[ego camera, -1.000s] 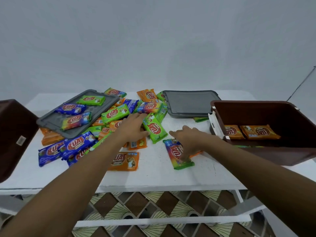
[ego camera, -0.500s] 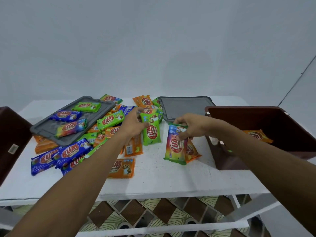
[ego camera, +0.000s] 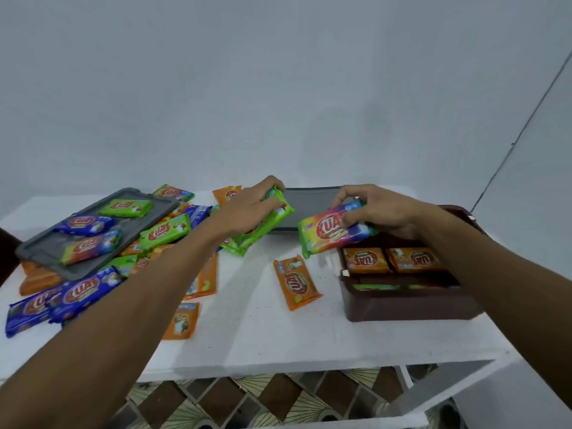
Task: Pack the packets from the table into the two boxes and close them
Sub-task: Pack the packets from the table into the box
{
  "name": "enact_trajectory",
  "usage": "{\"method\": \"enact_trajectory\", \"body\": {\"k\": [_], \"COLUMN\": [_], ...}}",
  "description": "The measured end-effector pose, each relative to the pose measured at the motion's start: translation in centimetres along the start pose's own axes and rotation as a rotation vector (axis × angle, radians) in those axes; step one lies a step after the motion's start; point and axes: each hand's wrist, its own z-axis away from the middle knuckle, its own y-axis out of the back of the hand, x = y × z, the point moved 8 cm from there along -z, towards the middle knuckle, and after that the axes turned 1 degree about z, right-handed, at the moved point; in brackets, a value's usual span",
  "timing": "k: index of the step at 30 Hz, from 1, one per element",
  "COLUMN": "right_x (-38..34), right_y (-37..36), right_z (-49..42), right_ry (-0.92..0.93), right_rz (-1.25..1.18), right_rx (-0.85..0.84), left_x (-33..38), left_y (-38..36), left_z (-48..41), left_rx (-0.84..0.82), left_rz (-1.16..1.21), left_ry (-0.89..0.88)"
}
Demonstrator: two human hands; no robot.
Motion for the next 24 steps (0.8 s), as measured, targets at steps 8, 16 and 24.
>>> {"method": "enact_trajectory", "body": {"k": [8,16,24], "right_x": [6.3,11.8,12.9], "right_y": [10.5,13.7,12.3], "right_z": [1.9,0.6,0.9], "right_ry": [-0.106,-0.094,0.184], "right_rz": [0.170,0.809,1.428], "right_rx": [0.066,0.005,0.156], "left_x": [9.1,13.5,10.5], "left_y": [-4.6,-14.6,-21.6], "left_z": [-2.8,-6.9,-7.9], "left_rx": [-0.114,-0.313,-0.445], "left_rz": [-0.235,-0.487,-0.839], "left_ry": [-0.189,-0.315,-0.260]}}
